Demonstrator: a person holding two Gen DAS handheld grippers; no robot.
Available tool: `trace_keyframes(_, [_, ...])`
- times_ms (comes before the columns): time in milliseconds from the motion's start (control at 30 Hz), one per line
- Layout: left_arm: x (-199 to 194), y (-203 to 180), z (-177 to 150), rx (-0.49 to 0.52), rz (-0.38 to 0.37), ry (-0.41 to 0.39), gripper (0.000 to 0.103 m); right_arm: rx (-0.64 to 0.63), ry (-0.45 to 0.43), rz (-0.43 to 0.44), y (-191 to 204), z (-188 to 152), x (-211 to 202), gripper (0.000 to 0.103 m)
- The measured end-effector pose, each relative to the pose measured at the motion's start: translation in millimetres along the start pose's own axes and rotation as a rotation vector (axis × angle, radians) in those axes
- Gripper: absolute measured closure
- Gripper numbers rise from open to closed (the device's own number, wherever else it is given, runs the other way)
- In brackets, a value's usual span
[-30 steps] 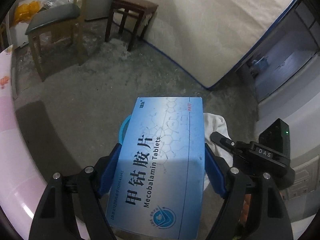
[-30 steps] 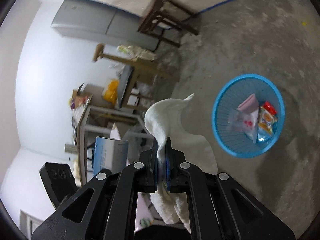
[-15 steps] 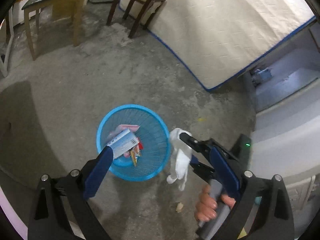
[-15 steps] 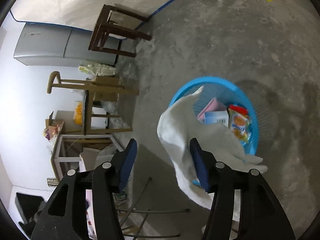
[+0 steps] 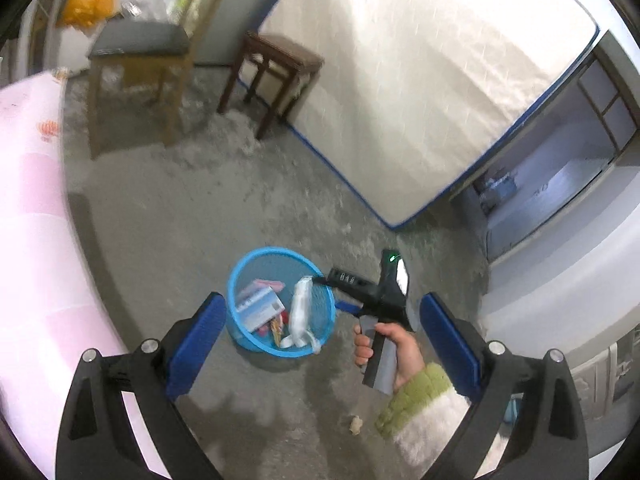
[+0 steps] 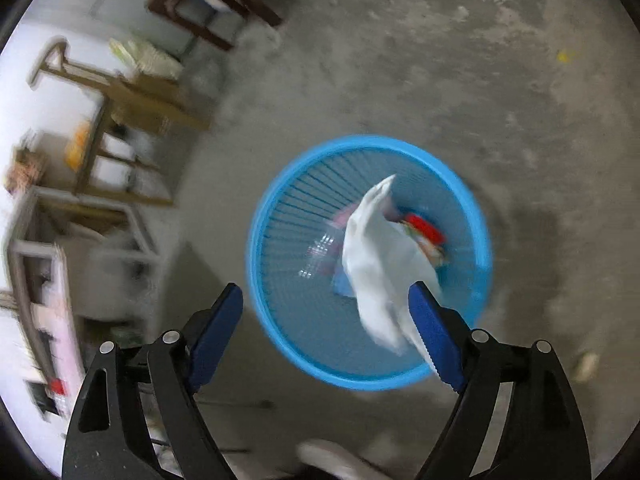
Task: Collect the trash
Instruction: 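Open the right tool over the wastebasket to drop the white glove, then return both open tools to the table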
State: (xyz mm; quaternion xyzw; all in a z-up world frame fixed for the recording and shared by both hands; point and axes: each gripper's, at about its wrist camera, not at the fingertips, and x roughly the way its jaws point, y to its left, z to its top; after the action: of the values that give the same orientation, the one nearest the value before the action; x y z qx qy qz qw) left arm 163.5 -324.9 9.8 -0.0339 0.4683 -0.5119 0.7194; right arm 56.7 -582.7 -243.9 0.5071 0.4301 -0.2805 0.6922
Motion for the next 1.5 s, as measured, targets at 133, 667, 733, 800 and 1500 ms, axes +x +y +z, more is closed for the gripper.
trace_keyframes(133, [-56.4, 18.7, -13.4, 0.003, 0.024, -0.083, 0.008, -0.012, -0.020, -0.013, -9.9, -15.1, -16.4, 0.022])
trace_keyframes(667, [-214.9, 101.3, -119.9, -0.076, 0.197, -0.347, 0.008, -0.499, -0.068, 0.369, 165.0, -131.8, -149.8, 0.022])
trace_keyframes(733, [-227.7, 110.9, -133.9, -0.101, 0.211, -0.371, 0.008, -0.582, -0.039, 0.416, 204.0, -150.9, -149.4, 0.021])
trace_keyframes(800, [-239.6, 121.3, -146.0, -0.124, 0.224, -0.393, 0.008, -0.668, 0.000, 0.442, 242.7, -172.4, -144.5, 0.021])
trace_keyframes(1500, [-269.5, 232.0, -151.2, -0.528, 0.049, -0.472, 0.037, -0.920, 0.305, 0.488, 423.9, -294.0, -55.0, 0.026])
